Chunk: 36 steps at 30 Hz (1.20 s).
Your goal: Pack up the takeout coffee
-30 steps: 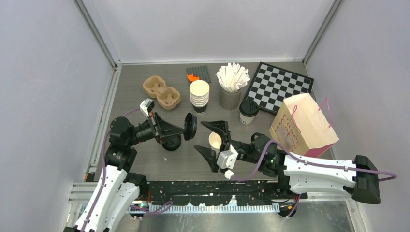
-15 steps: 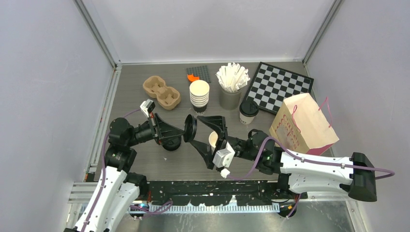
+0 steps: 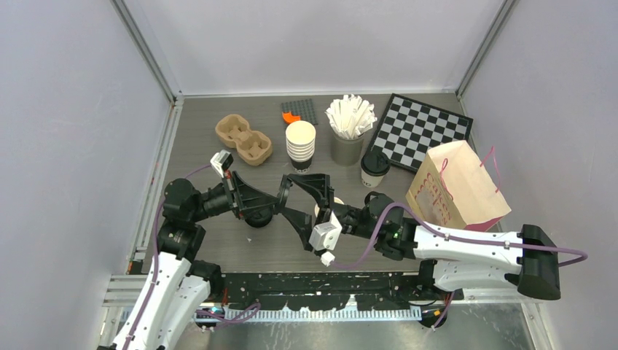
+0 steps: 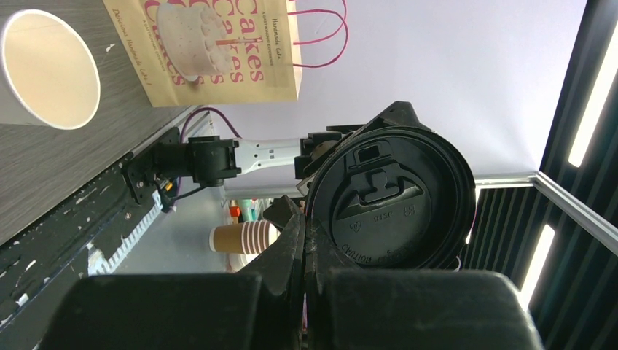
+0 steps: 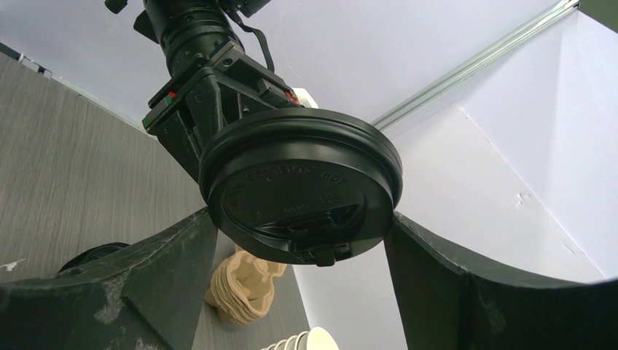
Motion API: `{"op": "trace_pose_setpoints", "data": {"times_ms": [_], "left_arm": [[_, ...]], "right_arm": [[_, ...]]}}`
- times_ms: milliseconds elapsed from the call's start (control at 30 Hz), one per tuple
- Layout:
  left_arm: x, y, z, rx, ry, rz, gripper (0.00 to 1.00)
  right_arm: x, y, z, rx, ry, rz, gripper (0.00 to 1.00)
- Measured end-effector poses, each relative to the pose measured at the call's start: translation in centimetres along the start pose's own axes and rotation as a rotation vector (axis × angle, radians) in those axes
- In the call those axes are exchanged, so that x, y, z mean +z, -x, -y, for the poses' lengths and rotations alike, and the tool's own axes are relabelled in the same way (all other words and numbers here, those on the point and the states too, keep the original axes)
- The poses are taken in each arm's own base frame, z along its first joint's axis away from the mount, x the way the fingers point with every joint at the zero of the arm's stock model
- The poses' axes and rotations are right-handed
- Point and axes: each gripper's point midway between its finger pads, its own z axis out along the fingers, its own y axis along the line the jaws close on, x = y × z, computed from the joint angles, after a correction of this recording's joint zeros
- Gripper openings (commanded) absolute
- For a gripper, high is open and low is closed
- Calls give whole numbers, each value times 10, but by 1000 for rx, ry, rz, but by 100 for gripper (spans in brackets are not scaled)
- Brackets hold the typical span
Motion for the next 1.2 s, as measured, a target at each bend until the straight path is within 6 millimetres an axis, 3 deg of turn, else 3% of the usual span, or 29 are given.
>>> {"op": "trace_pose_setpoints", "data": {"times_ms": [233, 567, 733, 767, 833, 1000, 1200], "left_arm": [[0, 0, 0, -1, 0, 1, 2], [-1, 1, -13, -6, 42, 27, 60], [-3, 9, -35, 33, 157, 78, 83], [-3, 12, -38, 59, 189, 91, 85], [-5, 19, -42, 117, 248, 114, 99], [-12, 36, -66, 229, 407, 151, 100], [-30, 52, -118, 290, 654, 162, 100]], "right_arm": [[0, -2, 1, 0, -7, -9, 84], [-5, -19, 2, 61, -40, -103, 82], [-18, -40, 3, 245, -74, -263, 82], [-22, -43, 6, 295, -87, -309, 82], [-28, -45, 17, 388, -127, -388, 82], [-51, -61, 27, 576, -207, -643, 83], [-93, -101, -28, 699, -130, -1034, 82]]}}
